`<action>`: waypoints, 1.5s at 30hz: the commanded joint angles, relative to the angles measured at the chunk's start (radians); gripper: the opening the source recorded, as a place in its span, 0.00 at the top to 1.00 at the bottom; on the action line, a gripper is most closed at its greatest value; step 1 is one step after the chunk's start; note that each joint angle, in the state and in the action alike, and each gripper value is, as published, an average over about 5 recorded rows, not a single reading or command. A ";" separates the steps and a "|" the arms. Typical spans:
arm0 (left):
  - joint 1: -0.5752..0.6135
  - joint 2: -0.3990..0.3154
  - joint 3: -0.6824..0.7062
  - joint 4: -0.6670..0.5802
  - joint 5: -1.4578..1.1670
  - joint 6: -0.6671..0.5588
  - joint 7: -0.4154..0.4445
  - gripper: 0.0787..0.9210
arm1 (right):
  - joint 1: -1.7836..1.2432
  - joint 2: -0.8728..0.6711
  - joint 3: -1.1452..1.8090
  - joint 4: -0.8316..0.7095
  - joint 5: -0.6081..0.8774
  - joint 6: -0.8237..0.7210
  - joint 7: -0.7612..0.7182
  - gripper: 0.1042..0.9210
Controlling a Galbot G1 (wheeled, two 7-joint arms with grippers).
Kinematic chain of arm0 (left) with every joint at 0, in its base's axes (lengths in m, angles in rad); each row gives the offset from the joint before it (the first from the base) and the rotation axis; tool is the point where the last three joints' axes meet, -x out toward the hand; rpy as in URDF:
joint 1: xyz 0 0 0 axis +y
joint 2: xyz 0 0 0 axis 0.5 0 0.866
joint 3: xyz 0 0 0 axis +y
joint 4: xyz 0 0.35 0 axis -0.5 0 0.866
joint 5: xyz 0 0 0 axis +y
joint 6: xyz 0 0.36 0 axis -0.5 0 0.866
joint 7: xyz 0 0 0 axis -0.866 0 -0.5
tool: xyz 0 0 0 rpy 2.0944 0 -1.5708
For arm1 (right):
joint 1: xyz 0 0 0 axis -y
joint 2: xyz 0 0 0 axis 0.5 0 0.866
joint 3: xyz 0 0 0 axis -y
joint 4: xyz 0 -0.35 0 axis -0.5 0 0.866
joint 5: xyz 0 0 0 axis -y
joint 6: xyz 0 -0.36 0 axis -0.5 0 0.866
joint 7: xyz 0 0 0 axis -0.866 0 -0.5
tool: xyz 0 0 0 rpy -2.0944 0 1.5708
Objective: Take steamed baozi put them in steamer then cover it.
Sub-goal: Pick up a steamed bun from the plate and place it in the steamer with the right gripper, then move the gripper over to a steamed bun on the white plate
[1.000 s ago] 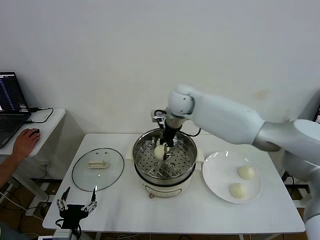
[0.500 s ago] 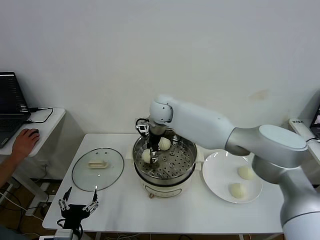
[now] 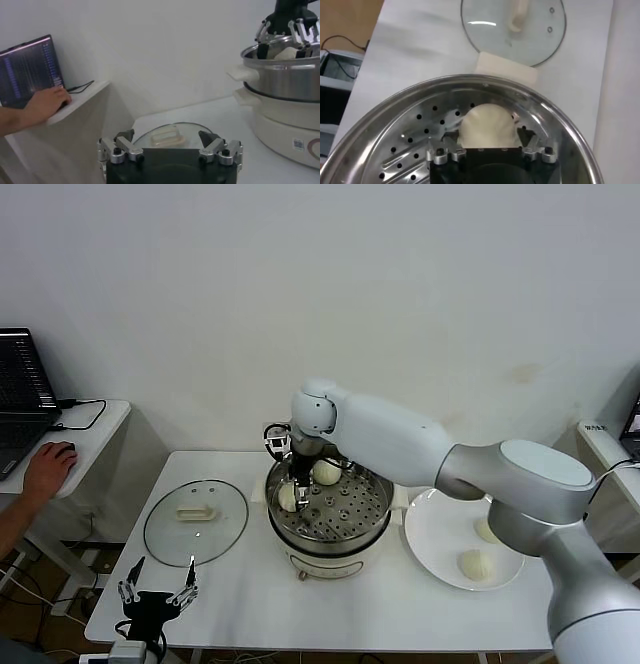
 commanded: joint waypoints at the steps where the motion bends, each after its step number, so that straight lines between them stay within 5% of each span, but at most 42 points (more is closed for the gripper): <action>1: 0.000 -0.001 0.001 0.001 0.003 0.001 0.003 0.12 | 0.045 -0.162 0.082 0.123 0.000 0.012 -0.059 0.12; 12: -0.004 0.001 0.006 0.017 0.008 0.015 0.017 0.12 | 0.061 -0.638 0.128 0.467 -0.021 0.069 -0.134 0.12; 22: -0.002 0.003 0.015 0.044 0.021 0.021 0.024 0.12 | -0.087 -0.942 0.204 0.614 -0.094 0.139 -0.145 0.12; 45: 0.015 -0.009 0.010 0.057 0.027 0.025 0.025 0.12 | -0.483 -0.827 0.369 0.437 -0.372 0.209 -0.100 0.12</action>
